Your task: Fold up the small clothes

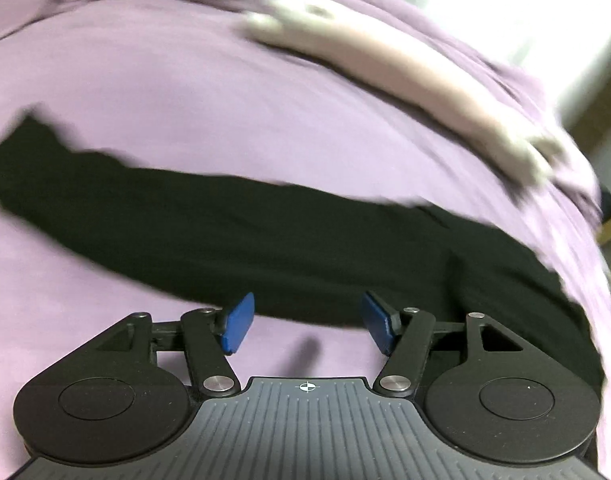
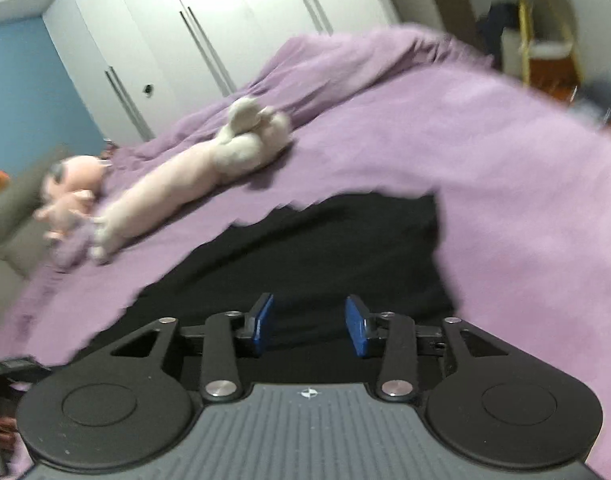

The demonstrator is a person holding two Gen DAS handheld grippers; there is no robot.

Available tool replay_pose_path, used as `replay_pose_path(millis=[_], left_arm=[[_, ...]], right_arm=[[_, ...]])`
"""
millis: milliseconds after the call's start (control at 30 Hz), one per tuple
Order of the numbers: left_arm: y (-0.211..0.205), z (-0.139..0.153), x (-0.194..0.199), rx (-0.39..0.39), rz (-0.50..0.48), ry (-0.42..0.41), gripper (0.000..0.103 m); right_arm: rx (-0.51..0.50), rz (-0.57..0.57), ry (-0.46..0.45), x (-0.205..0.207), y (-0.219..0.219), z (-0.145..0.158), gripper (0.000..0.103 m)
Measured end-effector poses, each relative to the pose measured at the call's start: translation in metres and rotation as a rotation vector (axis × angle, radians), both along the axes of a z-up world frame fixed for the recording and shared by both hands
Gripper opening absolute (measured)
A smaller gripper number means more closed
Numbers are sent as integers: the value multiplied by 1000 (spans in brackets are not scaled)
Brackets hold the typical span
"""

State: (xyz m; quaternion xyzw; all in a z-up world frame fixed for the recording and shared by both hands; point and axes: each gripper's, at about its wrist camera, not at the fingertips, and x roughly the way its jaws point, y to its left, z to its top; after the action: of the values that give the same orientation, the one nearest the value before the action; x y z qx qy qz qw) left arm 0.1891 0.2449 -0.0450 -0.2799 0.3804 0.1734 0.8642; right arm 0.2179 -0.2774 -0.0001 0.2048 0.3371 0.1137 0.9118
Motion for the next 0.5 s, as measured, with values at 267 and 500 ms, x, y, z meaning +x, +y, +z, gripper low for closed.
replay_pose_path(millis=[267,500], left_arm=[[127,-24,-62,-158,445,0,52],[188,-44,-74,-345,617,-103,29]], right_arm=[[-5,80,131,-22,52,-18,38],[-31,100,160,-37,69,-20,38]])
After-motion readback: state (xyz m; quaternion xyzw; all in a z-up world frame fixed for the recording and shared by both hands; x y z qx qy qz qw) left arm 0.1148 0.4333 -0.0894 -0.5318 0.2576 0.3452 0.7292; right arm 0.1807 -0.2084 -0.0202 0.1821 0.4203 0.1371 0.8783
